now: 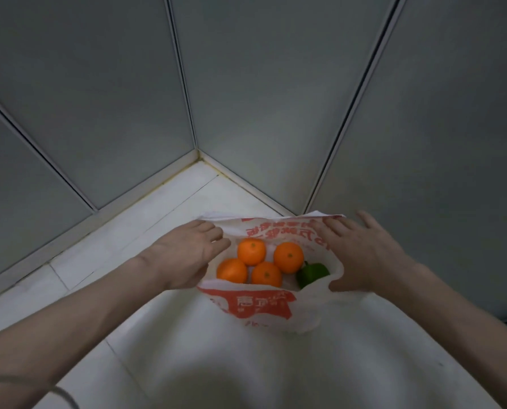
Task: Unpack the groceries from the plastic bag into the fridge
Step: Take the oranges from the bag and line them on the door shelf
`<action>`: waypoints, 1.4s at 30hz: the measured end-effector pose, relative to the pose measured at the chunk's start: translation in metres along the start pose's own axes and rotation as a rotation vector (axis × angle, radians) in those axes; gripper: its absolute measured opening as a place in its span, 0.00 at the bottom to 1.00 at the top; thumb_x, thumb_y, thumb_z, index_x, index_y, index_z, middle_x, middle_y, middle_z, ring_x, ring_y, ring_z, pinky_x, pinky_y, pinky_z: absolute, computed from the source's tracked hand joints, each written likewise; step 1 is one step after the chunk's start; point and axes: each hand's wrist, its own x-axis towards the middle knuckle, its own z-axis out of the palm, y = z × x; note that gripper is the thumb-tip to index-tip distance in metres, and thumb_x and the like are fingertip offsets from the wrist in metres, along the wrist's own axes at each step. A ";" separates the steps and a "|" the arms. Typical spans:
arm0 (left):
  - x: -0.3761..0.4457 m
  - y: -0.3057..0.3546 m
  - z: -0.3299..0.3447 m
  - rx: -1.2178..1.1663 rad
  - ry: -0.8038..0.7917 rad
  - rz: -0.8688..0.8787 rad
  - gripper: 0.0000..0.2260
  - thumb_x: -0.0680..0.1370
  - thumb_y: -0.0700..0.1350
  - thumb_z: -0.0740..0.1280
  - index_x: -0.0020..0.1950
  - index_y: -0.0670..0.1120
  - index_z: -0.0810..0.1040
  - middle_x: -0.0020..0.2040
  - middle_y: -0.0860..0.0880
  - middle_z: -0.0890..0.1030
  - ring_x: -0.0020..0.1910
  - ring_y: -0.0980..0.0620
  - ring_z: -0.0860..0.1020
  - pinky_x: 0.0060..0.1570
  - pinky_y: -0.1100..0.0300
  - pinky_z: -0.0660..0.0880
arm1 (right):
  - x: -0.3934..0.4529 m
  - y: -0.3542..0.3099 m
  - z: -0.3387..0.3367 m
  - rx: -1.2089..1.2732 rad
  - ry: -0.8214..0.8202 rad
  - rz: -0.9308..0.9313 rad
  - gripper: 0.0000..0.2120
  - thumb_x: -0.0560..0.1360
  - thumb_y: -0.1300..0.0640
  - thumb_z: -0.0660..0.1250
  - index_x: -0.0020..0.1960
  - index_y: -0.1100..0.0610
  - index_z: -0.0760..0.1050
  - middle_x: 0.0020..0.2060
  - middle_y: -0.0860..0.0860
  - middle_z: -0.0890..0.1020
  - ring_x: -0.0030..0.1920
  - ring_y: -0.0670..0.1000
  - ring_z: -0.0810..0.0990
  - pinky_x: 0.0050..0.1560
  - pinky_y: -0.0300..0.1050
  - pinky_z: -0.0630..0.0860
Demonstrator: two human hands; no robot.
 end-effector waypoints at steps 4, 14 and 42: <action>-0.001 0.014 -0.002 -0.153 0.063 0.060 0.23 0.73 0.51 0.70 0.67 0.48 0.77 0.58 0.48 0.80 0.56 0.47 0.79 0.56 0.54 0.79 | 0.007 -0.019 -0.006 0.142 0.171 -0.121 0.34 0.79 0.36 0.63 0.81 0.46 0.60 0.79 0.46 0.68 0.78 0.51 0.65 0.78 0.51 0.55; 0.020 0.031 0.002 -0.079 0.032 -0.121 0.26 0.81 0.58 0.62 0.76 0.49 0.67 0.69 0.47 0.74 0.68 0.44 0.72 0.74 0.50 0.66 | 0.044 -0.016 0.028 0.277 0.076 -0.005 0.45 0.77 0.36 0.67 0.85 0.50 0.49 0.83 0.52 0.59 0.82 0.55 0.59 0.83 0.55 0.56; 0.109 0.111 0.061 -0.370 -0.154 -0.349 0.33 0.82 0.54 0.66 0.83 0.47 0.57 0.76 0.45 0.69 0.71 0.44 0.73 0.68 0.49 0.73 | 0.125 -0.063 0.089 0.295 -0.001 0.144 0.23 0.86 0.49 0.60 0.78 0.55 0.64 0.73 0.56 0.73 0.71 0.58 0.75 0.72 0.55 0.72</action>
